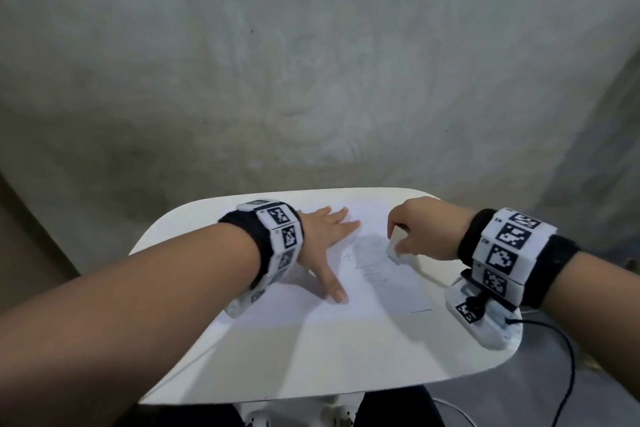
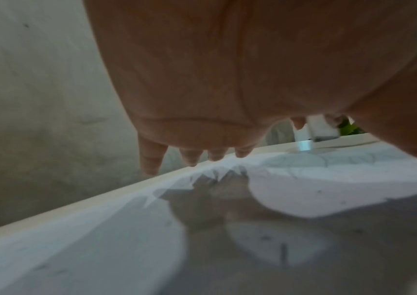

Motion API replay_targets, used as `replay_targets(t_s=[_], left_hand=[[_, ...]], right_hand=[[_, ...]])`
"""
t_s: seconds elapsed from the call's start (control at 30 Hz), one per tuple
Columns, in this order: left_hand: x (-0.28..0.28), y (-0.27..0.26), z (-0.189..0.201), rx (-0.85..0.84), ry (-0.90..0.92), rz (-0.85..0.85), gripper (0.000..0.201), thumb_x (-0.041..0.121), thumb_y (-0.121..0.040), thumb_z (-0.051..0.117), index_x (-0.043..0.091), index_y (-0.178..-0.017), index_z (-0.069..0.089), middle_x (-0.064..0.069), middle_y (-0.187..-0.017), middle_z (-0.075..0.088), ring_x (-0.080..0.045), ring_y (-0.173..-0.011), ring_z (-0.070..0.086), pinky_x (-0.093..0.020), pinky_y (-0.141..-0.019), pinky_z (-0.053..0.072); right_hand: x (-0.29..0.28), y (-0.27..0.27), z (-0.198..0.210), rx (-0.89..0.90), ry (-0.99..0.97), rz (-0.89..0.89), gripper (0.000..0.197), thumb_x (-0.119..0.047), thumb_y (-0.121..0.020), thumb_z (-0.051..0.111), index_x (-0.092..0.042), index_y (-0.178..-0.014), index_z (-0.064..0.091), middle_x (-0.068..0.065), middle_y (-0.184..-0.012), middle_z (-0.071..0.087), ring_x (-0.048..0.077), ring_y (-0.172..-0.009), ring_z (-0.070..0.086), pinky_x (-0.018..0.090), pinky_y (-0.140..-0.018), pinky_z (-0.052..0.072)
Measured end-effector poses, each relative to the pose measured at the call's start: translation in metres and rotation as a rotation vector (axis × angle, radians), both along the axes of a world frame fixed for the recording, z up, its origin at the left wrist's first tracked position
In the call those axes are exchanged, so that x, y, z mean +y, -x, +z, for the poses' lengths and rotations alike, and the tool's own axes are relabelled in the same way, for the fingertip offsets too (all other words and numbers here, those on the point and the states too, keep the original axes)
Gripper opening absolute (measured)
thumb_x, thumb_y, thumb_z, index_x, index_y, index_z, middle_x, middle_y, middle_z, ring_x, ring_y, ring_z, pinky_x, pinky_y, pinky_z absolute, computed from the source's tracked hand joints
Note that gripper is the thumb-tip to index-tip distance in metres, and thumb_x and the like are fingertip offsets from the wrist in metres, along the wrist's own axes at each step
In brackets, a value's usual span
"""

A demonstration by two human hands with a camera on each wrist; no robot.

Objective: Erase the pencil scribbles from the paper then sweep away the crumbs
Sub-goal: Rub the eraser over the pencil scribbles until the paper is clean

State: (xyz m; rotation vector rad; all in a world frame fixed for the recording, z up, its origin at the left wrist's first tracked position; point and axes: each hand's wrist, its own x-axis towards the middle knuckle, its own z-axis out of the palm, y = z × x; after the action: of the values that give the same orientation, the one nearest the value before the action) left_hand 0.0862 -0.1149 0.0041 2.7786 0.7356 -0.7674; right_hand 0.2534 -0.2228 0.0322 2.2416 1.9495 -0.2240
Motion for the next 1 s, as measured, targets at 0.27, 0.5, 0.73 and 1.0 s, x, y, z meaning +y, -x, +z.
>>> replay_targets(t_s=[0.27,0.5,0.73,1.0], left_hand=[[-0.003,-0.006,-0.016,0.011,-0.018,-0.009,0.128,0.076,-0.060,0.069,0.045,-0.146,-0.022,0.014,-0.155,-0.030,-0.016,-0.145,-0.023,-0.056,-0.115,-0.001],[-0.004,-0.006,-0.018,0.006,-0.028,-0.009,0.128,0.076,-0.061,0.068,0.045,-0.145,-0.024,0.015,-0.154,-0.032,-0.016,-0.145,-0.024,-0.054,-0.115,0.000],[-0.004,-0.006,-0.018,-0.003,-0.021,-0.001,0.128,0.075,-0.061,0.069,0.045,-0.145,-0.024,0.015,-0.154,-0.032,-0.016,-0.145,-0.025,-0.054,-0.115,-0.001],[-0.003,-0.008,-0.020,0.007,-0.033,0.002,0.129,0.076,-0.060,0.069,0.046,-0.144,-0.024,0.016,-0.154,-0.032,-0.016,-0.145,-0.025,-0.055,-0.115,0.001]], right_hand=[[0.001,0.015,-0.005,-0.156,0.197,0.050,0.010,-0.018,-0.092,0.052,-0.017,-0.099,0.044,0.003,-0.100,0.061,0.024,-0.088,0.055,0.029,-0.074,0.041],[-0.001,0.023,-0.015,-0.197,0.193,0.092,0.025,-0.016,-0.085,0.063,-0.021,-0.107,0.052,-0.003,-0.092,0.061,0.022,-0.082,0.056,0.031,-0.076,0.049],[-0.009,0.030,-0.014,-0.046,0.219,0.202,0.016,-0.011,-0.086,0.050,-0.026,-0.090,0.048,-0.001,-0.089,0.060,0.022,-0.079,0.050,0.032,-0.080,0.045],[-0.011,0.018,-0.017,-0.012,0.191,0.192,0.020,-0.007,-0.079,0.049,-0.025,-0.087,0.052,-0.002,-0.086,0.066,0.022,-0.076,0.053,0.038,-0.080,0.049]])
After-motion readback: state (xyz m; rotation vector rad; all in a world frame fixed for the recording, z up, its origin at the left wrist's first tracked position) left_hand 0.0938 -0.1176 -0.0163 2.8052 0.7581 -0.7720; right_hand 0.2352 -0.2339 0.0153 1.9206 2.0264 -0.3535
